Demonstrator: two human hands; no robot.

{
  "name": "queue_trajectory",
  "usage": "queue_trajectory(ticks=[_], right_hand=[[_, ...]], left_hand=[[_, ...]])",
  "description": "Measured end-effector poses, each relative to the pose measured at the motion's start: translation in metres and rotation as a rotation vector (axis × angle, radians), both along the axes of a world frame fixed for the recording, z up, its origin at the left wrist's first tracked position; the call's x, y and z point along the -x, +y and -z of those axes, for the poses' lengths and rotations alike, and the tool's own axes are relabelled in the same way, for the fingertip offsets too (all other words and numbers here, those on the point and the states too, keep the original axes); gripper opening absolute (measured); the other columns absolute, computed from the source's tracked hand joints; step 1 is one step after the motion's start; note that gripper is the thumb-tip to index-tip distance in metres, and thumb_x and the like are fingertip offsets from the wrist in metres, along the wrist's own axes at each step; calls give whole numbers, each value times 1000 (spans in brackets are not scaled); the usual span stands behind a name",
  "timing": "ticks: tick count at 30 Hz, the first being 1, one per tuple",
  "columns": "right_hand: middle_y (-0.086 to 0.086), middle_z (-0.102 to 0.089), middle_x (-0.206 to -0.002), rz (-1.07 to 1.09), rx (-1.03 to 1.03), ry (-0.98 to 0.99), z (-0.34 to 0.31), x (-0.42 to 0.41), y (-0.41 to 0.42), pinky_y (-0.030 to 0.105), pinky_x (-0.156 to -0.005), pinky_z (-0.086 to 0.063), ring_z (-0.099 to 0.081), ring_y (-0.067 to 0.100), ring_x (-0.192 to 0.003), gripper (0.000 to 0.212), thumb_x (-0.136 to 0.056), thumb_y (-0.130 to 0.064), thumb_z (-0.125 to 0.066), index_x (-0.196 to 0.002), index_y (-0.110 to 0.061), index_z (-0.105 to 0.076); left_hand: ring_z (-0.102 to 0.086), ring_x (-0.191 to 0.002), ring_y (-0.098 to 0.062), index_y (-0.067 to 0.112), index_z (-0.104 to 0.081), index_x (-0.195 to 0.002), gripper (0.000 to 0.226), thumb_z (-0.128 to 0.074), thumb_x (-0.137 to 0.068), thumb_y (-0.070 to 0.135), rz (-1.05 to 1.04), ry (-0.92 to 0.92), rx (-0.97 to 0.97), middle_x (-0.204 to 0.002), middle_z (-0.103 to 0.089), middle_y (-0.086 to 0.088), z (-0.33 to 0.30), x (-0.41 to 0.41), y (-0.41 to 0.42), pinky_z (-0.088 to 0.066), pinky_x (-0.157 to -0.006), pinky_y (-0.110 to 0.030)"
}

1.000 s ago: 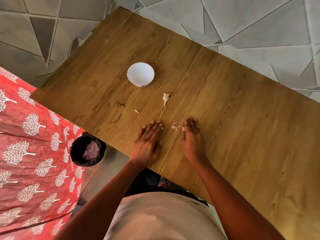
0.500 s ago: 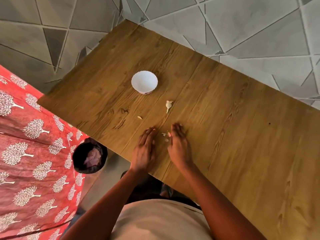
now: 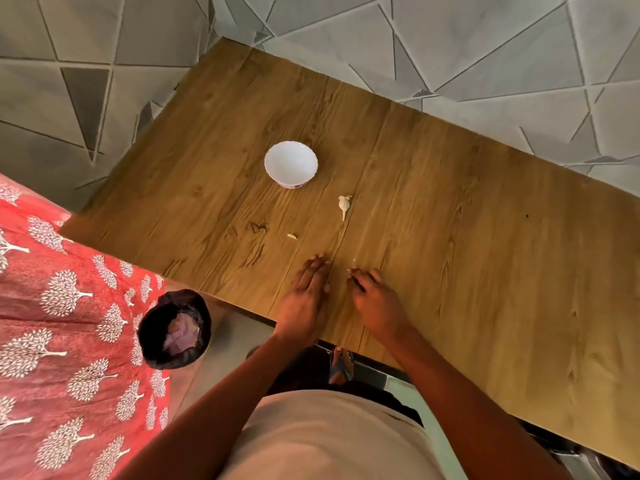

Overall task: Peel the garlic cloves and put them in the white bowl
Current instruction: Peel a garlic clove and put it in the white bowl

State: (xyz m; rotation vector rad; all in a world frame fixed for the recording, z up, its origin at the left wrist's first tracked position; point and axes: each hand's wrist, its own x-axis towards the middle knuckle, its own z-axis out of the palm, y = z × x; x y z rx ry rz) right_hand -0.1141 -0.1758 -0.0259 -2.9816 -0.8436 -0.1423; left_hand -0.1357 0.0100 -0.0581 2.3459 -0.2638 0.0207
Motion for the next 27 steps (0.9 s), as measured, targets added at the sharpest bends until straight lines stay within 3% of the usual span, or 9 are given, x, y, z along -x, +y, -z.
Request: queue_trajectory(ticks=[3, 8, 10, 13, 17, 19, 21, 24, 27], right_hand=[[16, -69, -96, 50, 26, 36, -9, -1, 13, 33, -53, -58, -69, 33, -86, 31, -55, -2, -89, -84, 0, -77], [15, -66, -89, 137, -158, 153, -12, 3, 25, 38, -65, -61, -67, 33, -82, 16, -65, 4, -79, -78, -2, -74], [11, -71, -92, 270, -468, 305, -20, 1, 29, 36, -76, -59, -70, 26, -84, 19, -76, 6, -70, -89, -5, -79], [-2, -78, -91, 386, -876, 338, -43, -3, 39, 24, -78, -58, -72, 7, -82, 18, -82, 0, -78, -95, -12, -82], [3, -78, -101, 204, -915, 353, -62, -10, 48, 28, -86, -60, -73, 8, -94, 18, -87, -1, -71, -101, -7, -80], [9, -77, -104, 90, -816, 320, -65, -15, 51, 30, -89, -59, -74, 15, -97, 23, -86, -3, -63, -102, -2, -79], [13, -78, -97, 24, -701, 212, -68, -20, 53, 28, -82, -58, -75, 21, -90, 23, -80, -2, -63, -96, -1, -79], [12, -76, -79, 47, -602, 108, -66, -23, 51, 29, -61, -58, -73, 24, -70, 14, -77, 3, -71, -85, -5, -78], [7, -68, -68, 64, -587, 95, -60, -27, 47, 33, -51, -55, -63, 24, -60, 16, -75, 3, -79, -77, -10, -70]], left_hand=[[-33, -150, -18, 7, -48, -148, 43, -43, -108, 21, -43, 31, 133, -158, -43, -7, -6, -1, 1, -28, -124, -36], [-55, -129, -6, 15, -59, -140, 42, -45, -104, 32, -179, 179, 434, -142, -60, 3, -25, -7, 1, -40, -107, -16], [-60, -124, -10, 15, -67, -130, 40, -44, -104, 34, -270, 363, 740, -131, -68, 3, -32, -14, -3, -43, -106, -22], [-60, -128, -34, -4, -64, -127, 48, -33, -111, 29, -391, 745, 1405, -129, -68, -20, -36, -33, -11, -46, -111, -43], [-52, -136, -38, -12, -48, -140, 66, -22, -110, 40, -305, 1017, 1847, -144, -53, -31, -42, -48, -13, -36, -119, -43], [-51, -138, -37, -12, -44, -143, 70, -21, -108, 43, -201, 1040, 1895, -150, -47, -30, -46, -51, -16, -25, -125, -45], [-48, -141, -36, -11, -44, -144, 71, -24, -105, 45, -151, 1031, 1879, -152, -45, -29, -47, -52, -20, -21, -126, -45], [-45, -144, -35, -11, -48, -141, 70, -24, -105, 44, -140, 1035, 1884, -153, -45, -27, -43, -57, -20, -25, -125, -45], [-48, -142, -35, -10, -53, -137, 68, -21, -106, 42, -184, 1084, 1897, -150, -49, -27, -37, -58, -18, -34, -121, -45]])
